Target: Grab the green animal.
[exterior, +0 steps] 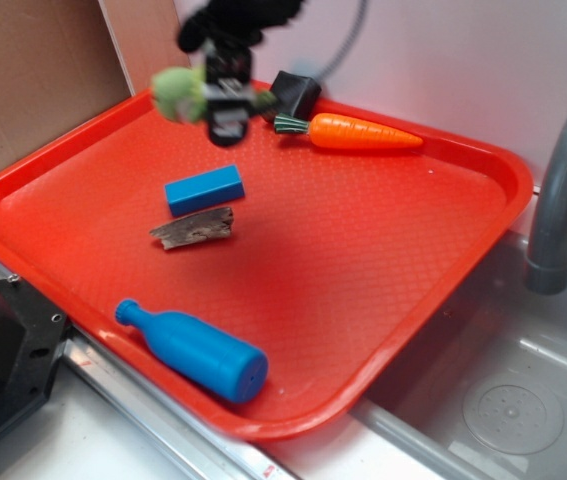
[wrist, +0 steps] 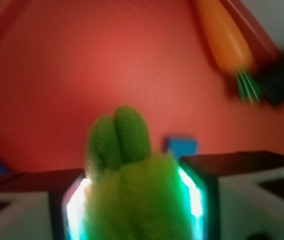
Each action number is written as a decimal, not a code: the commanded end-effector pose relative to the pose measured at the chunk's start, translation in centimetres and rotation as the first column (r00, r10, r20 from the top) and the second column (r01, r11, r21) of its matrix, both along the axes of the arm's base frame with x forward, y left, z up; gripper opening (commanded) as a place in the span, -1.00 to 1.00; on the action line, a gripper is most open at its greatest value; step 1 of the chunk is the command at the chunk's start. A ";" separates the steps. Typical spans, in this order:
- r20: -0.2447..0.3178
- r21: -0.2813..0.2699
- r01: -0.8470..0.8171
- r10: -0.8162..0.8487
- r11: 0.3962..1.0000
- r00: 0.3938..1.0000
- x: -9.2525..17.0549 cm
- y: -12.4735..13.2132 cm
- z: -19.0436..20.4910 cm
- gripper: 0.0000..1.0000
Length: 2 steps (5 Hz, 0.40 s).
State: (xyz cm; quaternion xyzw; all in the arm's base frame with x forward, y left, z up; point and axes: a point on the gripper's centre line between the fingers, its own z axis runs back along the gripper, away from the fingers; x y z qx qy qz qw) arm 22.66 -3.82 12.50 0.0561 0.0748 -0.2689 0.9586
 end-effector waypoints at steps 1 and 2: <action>0.107 -0.109 -0.463 0.473 0.880 0.875 -1.7 0.7 4.8 -1.00; 0.167 -0.120 -0.471 0.485 0.874 0.858 -1.8 0.3 6.6 -1.00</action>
